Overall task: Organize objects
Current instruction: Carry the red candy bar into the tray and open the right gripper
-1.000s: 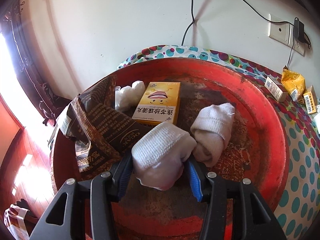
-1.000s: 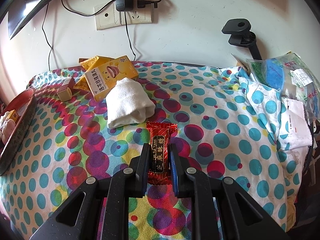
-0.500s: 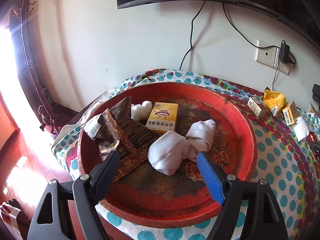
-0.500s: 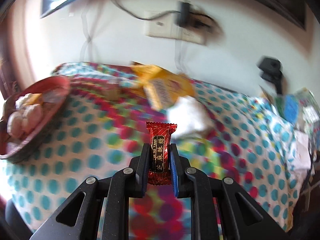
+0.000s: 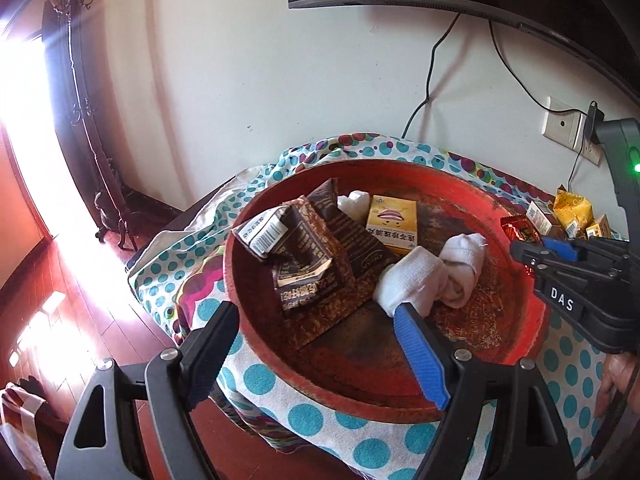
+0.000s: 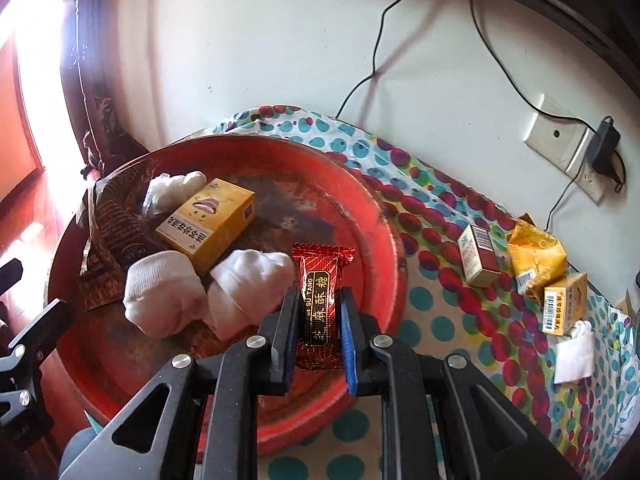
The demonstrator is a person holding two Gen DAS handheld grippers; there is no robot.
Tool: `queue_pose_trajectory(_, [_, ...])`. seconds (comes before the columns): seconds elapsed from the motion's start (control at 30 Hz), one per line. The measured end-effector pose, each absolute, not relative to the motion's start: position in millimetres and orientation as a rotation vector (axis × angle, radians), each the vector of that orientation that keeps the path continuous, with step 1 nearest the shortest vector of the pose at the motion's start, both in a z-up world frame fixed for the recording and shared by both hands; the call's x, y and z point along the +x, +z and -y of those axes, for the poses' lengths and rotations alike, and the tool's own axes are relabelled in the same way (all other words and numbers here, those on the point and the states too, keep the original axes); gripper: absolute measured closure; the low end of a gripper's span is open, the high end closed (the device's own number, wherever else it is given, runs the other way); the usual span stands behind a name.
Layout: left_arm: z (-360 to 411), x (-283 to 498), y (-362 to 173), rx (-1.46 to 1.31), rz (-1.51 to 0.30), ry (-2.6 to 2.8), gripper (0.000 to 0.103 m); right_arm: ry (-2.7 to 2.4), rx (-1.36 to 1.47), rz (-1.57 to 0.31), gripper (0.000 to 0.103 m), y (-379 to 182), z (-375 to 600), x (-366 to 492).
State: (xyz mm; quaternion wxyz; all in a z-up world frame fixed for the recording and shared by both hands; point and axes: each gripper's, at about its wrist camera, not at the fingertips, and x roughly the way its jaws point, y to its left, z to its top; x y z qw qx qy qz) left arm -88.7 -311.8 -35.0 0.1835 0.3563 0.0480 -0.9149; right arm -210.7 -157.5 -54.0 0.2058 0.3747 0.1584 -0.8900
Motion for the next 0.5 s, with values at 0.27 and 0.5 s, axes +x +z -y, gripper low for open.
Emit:
queue_pose_trajectory(0.27, [317.8,-88.0,-36.7,1.009,-0.144,-2.570,0.021,-2.441,1.088,-0.483,0.086,-68.0,189.9,-224.8])
queue_pose_trajectory(0.5, [319.4,-89.0,-38.5,1.015,-0.147,-2.564,0.021,-2.416,1.113,-0.504,0.084,-75.4,203.7,-230.1])
